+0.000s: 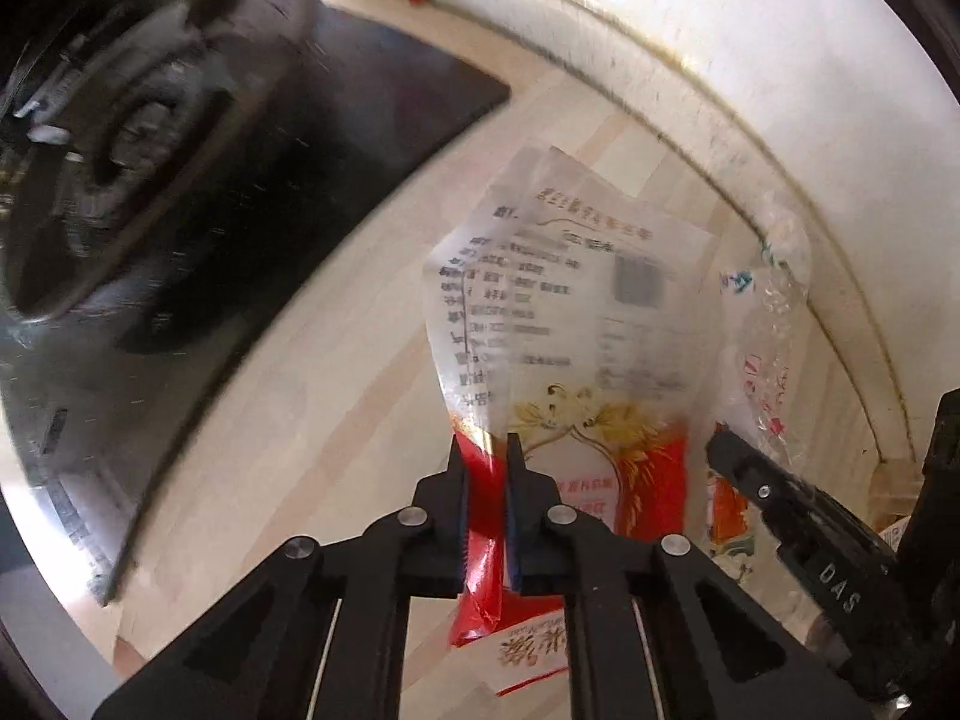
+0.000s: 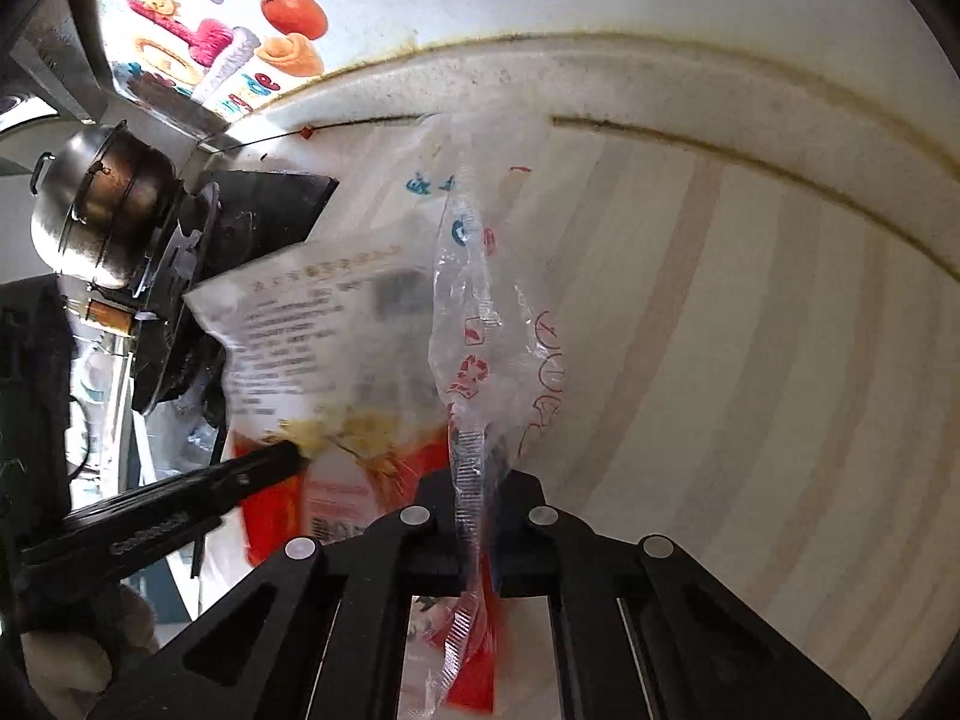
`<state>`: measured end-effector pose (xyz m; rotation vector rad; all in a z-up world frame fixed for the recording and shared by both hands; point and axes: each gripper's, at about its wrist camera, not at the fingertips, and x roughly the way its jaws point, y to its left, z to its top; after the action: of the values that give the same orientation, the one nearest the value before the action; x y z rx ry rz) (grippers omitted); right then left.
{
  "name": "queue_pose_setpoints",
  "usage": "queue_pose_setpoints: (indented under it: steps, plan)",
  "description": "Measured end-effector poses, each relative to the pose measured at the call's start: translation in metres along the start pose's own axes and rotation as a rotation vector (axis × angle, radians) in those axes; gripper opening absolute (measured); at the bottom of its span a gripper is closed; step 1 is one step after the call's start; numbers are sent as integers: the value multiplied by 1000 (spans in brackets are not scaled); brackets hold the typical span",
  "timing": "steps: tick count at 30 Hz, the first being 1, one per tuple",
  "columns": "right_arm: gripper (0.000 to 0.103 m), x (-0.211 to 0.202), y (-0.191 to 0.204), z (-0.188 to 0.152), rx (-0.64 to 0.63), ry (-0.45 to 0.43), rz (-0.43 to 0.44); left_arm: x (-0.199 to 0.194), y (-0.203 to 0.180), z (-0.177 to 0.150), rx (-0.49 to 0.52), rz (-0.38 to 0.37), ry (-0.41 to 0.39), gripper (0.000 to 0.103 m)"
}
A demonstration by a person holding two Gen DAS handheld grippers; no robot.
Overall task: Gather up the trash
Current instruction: 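Grasp the red snack bag with the left tool while the right tool grasps the clear plastic wrapper, then carry the snack bag and wrapper over the bin and open both tools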
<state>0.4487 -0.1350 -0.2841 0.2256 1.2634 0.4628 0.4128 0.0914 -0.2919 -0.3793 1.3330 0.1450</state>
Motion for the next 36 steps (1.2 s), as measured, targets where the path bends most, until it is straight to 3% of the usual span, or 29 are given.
queue_pose_setpoints:
  steps: [4,8,14,19,24,28,33,36]
  plan:
    - [3,-29,17,-10,-29,-29,-16,-56,24,-28,-6,10,-106,5]
    - [3,-59,62,-36,-123,-43,-25,-122,78,-73,-21,33,-219,5]
    - [3,-67,156,-102,-285,15,1,-184,228,-160,-167,90,-304,5]
    - [3,-21,264,-189,-453,190,76,-193,356,-243,-372,208,-299,5]
    - [3,48,368,-280,-602,375,170,-155,474,-326,-609,263,-197,5]
    - [3,128,431,-356,-679,483,202,-96,559,-378,-760,268,-89,6]
    - [3,260,459,-432,-701,589,178,15,656,-434,-891,251,50,6]
    - [3,360,453,-470,-675,666,140,83,694,-440,-921,230,101,6]
